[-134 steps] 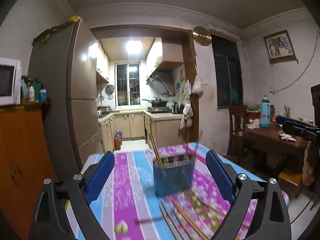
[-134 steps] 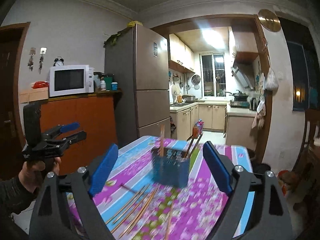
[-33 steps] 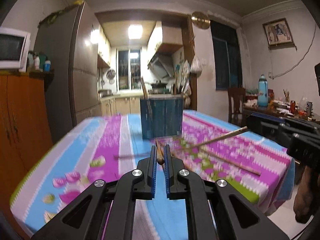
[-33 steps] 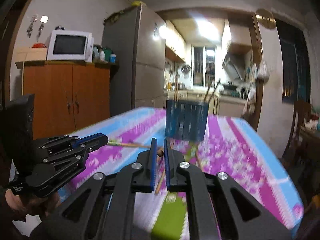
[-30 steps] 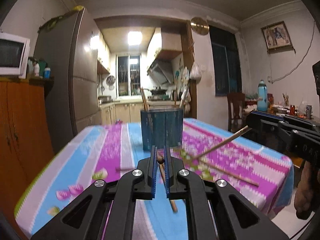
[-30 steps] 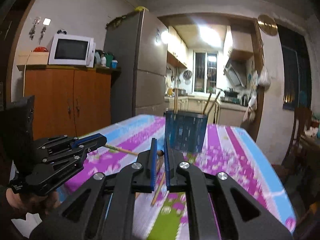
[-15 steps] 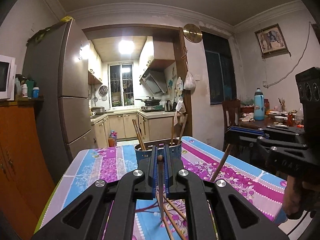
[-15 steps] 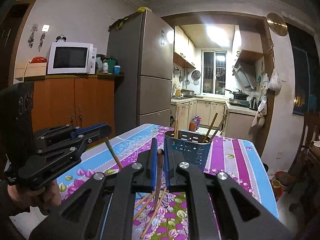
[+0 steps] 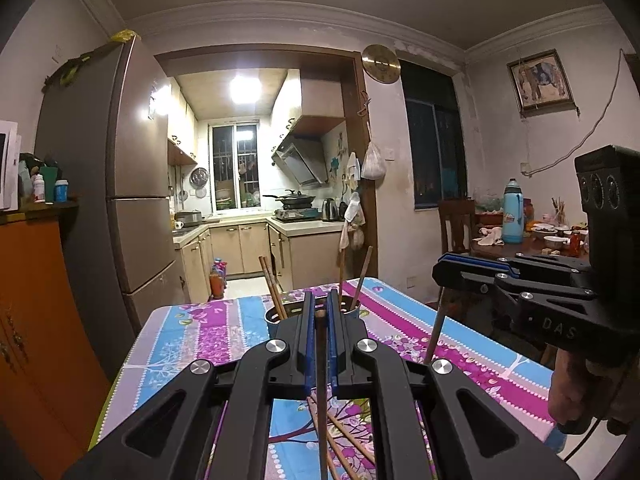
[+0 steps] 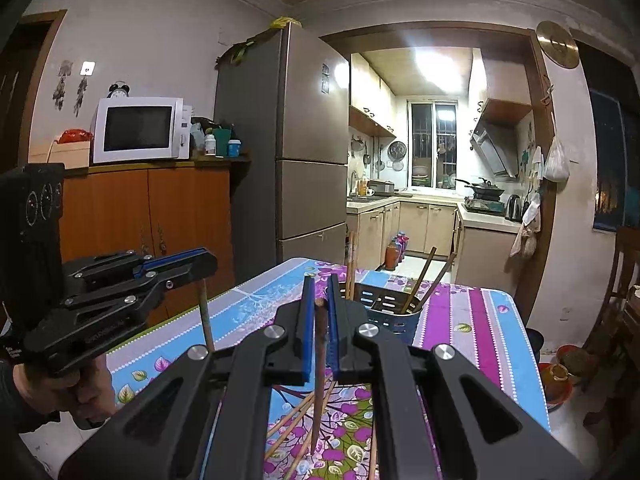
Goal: Organize utensils
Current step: 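Carry both held chopsticks up over the holder and lower them in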
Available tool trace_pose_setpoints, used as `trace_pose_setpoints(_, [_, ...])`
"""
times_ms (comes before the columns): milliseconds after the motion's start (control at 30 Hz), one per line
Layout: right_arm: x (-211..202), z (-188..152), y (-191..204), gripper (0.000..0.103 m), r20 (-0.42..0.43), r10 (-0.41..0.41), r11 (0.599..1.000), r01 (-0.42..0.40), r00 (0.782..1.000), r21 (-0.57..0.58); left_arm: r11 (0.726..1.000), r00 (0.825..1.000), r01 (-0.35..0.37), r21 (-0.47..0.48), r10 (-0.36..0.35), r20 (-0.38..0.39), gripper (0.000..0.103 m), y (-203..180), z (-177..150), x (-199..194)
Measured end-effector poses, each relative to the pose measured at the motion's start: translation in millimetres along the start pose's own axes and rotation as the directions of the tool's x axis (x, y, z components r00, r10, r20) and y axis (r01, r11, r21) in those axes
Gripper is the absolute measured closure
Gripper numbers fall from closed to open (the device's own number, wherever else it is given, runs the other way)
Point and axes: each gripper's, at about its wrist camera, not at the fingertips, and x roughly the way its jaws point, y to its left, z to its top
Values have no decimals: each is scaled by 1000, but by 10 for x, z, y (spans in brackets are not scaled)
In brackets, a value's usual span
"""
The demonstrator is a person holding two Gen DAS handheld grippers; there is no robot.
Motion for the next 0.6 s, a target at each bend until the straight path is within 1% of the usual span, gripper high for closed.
trace_pose_setpoints(233, [16, 203, -156, 98, -14, -8, 1000, 8, 1000, 16, 999, 999, 33, -32, -33, 9, 96, 56, 183, 90])
trace_pose_setpoints(433, [47, 481, -345, 98, 3, -24, 999, 24, 1000, 29, 997, 998, 45, -64, -43, 41, 96, 123, 535, 204])
trace_pose_setpoints(600, [134, 748, -451, 98, 19, -40, 999, 40, 999, 12, 996, 997, 46, -71, -42, 63, 96, 148, 820, 332])
